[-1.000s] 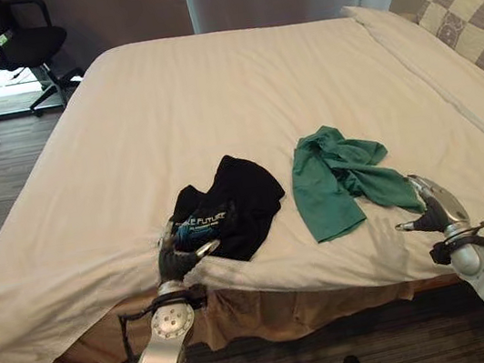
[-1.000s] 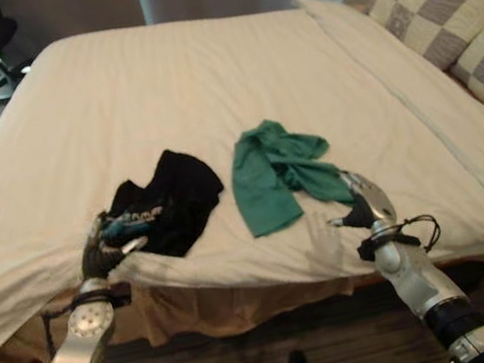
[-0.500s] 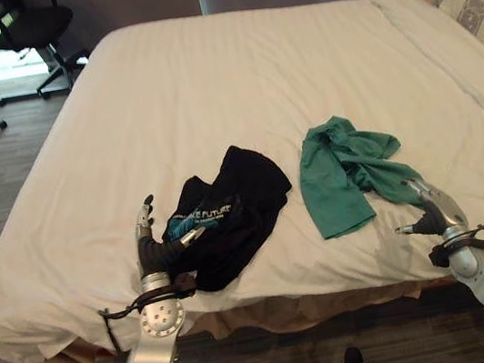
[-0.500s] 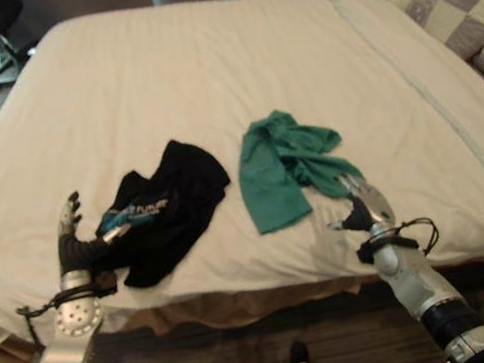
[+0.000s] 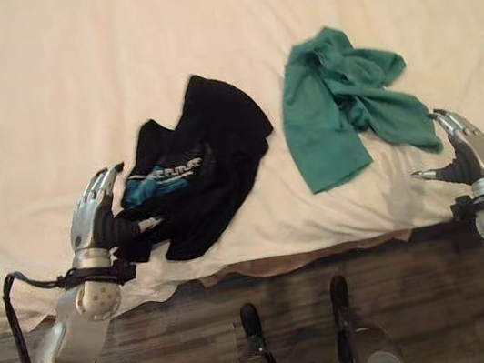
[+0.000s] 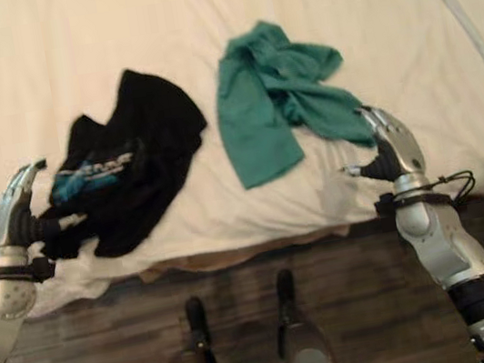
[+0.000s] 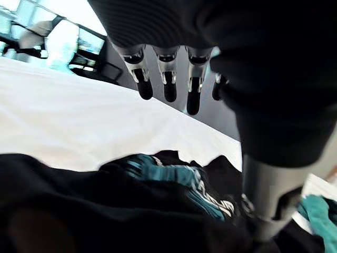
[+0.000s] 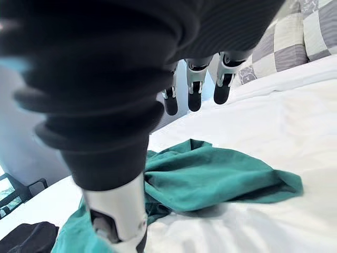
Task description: Tidy up the quilt and then pick up the clothes from the bed and put them into the laundry hamper.
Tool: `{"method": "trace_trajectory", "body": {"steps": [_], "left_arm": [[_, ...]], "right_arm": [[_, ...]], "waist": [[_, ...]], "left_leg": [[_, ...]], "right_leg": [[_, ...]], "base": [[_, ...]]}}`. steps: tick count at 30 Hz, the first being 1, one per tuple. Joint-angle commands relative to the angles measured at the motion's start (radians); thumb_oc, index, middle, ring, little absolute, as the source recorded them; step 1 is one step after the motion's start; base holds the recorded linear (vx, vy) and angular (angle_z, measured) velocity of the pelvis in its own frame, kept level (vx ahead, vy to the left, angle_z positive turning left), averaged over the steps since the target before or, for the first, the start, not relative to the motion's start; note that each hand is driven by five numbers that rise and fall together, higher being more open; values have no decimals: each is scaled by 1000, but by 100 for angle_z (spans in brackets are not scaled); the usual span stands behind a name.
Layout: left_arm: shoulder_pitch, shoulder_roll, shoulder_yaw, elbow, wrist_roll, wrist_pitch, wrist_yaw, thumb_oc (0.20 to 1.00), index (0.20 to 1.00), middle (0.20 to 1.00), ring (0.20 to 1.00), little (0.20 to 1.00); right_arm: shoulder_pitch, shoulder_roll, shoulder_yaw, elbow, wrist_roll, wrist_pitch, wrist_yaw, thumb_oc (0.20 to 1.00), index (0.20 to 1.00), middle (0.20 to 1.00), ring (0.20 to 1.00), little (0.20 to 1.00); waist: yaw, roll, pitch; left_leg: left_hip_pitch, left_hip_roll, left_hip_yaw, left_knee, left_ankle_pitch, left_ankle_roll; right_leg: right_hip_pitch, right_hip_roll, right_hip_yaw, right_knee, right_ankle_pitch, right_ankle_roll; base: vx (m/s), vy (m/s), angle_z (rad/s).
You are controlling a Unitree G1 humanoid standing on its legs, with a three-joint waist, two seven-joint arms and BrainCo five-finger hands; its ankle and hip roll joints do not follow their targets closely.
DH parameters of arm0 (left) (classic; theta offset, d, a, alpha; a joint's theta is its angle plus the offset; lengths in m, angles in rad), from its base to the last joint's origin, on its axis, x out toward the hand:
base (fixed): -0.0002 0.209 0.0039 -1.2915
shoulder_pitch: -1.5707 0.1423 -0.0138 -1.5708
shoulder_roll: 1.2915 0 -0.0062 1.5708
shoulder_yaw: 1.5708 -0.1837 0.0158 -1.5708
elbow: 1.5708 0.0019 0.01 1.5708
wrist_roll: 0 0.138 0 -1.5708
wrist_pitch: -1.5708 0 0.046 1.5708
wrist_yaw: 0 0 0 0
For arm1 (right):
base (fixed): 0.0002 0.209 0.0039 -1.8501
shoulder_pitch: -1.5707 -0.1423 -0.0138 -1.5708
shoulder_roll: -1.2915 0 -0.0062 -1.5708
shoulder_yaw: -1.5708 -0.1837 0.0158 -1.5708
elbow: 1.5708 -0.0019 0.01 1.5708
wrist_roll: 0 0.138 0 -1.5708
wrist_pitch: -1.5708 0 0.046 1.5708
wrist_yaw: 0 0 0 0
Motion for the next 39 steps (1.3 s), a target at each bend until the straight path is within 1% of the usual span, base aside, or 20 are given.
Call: {"method": "trace_trajectory", "body": {"steps": [1,4,5,8,9,10,12,16,18,19,20,21,24,29,33,34,35,37,38,39], "left_arm": [[-121,16,-22,63,81,12,34,1000,1000,1000,1000,1000],[-171,4,-75,138,130,34,37,1000,1000,1000,1000,1000],[-208,-17,-117,216,149,50,36,1000,1000,1000,1000,1000],[-231,-64,-162,323,163,83,17,1000,1000,1000,1000,1000],[-224,-76,-166,342,173,92,5,727,727,727,727,727],[-214,-89,-167,356,182,99,-2,498,498,498,498,498],[-169,-117,-165,392,201,106,-18,200,200,200,200,200],[-75,-170,-141,442,159,96,-24,200,200,200,200,200],[-24,-203,-122,456,75,72,-21,200,200,200,200,200],[-23,-204,-117,456,75,71,-21,200,200,200,200,200],[1,-214,-110,456,32,57,-16,200,200,200,200,200],[43,-223,-104,450,-44,21,-5,200,200,200,200,200],[151,-238,-73,351,-187,-33,-38,200,200,200,200,200],[315,-272,-16,142,-492,-122,-121,200,200,200,200,200],[386,-288,-1,16,-761,-151,-246,200,200,200,200,200],[387,-289,1,16,-761,-150,-247,200,200,200,200,200],[404,-278,3,-26,-830,-150,-292,200,200,200,200,200],[414,-272,3,-44,-854,-147,-313,200,200,200,200,200],[416,-263,-8,-55,-879,-148,-334,200,200,200,200,200],[418,-254,-12,-59,-880,-148,-340,200,200,200,200,200]], "right_arm": [[-87,-30,22,-40,27,-44,-24,1000,1000,1000,1000,1000],[-115,-21,46,-56,30,-52,-24,1000,1000,1000,1000,1000],[-142,-15,63,-60,29,-56,-27,1000,1000,1000,1000,1000],[-176,-12,87,-57,23,-53,-31,1000,1000,1000,1000,1000],[-186,-11,88,-56,20,-50,-31,1000,1000,1000,1000,1000],[-194,-10,90,-57,18,-49,-32,1000,1000,1000,1000,1000],[-220,-9,94,-60,11,-47,-34,1000,1000,1000,1000,1000],[-291,-27,118,-66,9,-47,-37,1000,1000,1000,1000,1000],[-352,-53,147,-66,7,-48,-36,1000,1000,1000,1000,1000],[-359,-53,153,-62,8,-49,-37,1000,1000,1000,1000,1000],[-385,-66,167,-55,8,-46,-34,1000,1000,1000,1000,1000],[-462,-98,206,-25,18,-39,-34,1000,1000,1000,1000,1000],[-562,-158,267,29,35,-31,-29,1000,1000,1000,1000,1000],[-685,-241,356,177,83,-10,-15,1000,1000,1000,1000,1000],[-767,-251,444,302,109,0,2,1000,1000,1000,1000,1000],[-771,-250,448,304,110,-1,1,1000,1000,1000,1000,1000],[-808,-266,491,381,100,14,18,1000,1000,1000,1000,1000],[-829,-265,517,434,96,19,23,1000,1000,1000,1000,1000],[-848,-253,533,555,130,30,31,1000,1000,1000,1000,1000],[-854,-245,535,611,158,36,38,1000,1000,1000,1000,1000]], "waist": [[-20,-25,-33],[-29,-28,-16],[-34,-31,-11],[-34,-31,-10],[-31,-34,-10],[-28,-32,-8],[-22,-35,-7],[-3,-34,-4],[15,-34,-2],[10,-35,-3],[23,-33,0],[41,-35,9],[74,-30,24],[131,-2,47],[168,30,65],[166,31,64],[183,46,70],[189,56,69],[200,70,73],[205,76,74]], "left_leg": [[22,75,40,-6,-89,-57],[-11,83,46,-6,-76,-63],[-34,88,51,-6,-67,-67],[-47,97,56,-5,-66,-72],[-53,97,54,-6,-59,-72],[-51,101,52,-5,-66,-74],[-49,101,49,-6,-63,-76],[-36,99,42,-6,-68,-77],[-32,101,37,-6,-71,-81],[-37,99,35,-6,-65,-80],[-35,101,31,-6,-68,-83],[-41,101,20,-6,-63,-86],[-58,100,1,-6,-52,-90],[-106,95,-32,-6,-30,-100],[-166,93,-59,-6,-10,-110],[-168,93,-60,-6,-10,-110],[-197,91,-70,-6,0,-115],[-217,92,-75,-6,5,-118],[-245,90,-77,-6,14,-121],[-259,92,-75,-6,19,-123]], "right_leg": [[-43,-82,-12,7,-100,93],[-82,-84,-5,9,-89,92],[-107,-84,-2,9,-83,92],[-121,-82,-3,10,-86,91],[-125,-84,-5,8,-81,89],[-120,-82,-7,9,-88,89],[-115,-85,-12,8,-87,85],[-97,-85,-20,10,-93,77],[-88,-83,-26,13,-100,73],[-92,-85,-27,12,-96,72],[-87,-83,-30,13,-101,72],[-84,-82,-38,16,-103,69],[-84,-83,-58,19,-103,67],[-95,-90,-95,16,-97,68],[-130,-91,-124,17,-94,67],[-131,-90,-125,18,-94,67],[-152,-91,-137,20,-93,67],[-166,-91,-144,20,-91,67],[-189,-90,-149,19,-87,68],[-199,-89,-152,15,-85,68]], "base": [[-70,-10,-27],[-55,-8,-16],[-54,-12,-15],[-5,-9,-10],[22,-15,-4],[0,0,0],[0,0,0],[22,-22,8],[10,-41,9],[16,-39,5],[1,-58,6],[-4,-74,8],[-3,-56,16],[-21,-33,22],[-51,-34,32],[-56,-38,32],[-34,-25,26],[-65,-31,30],[-94,-26,22],[-83,-18,20]]}}
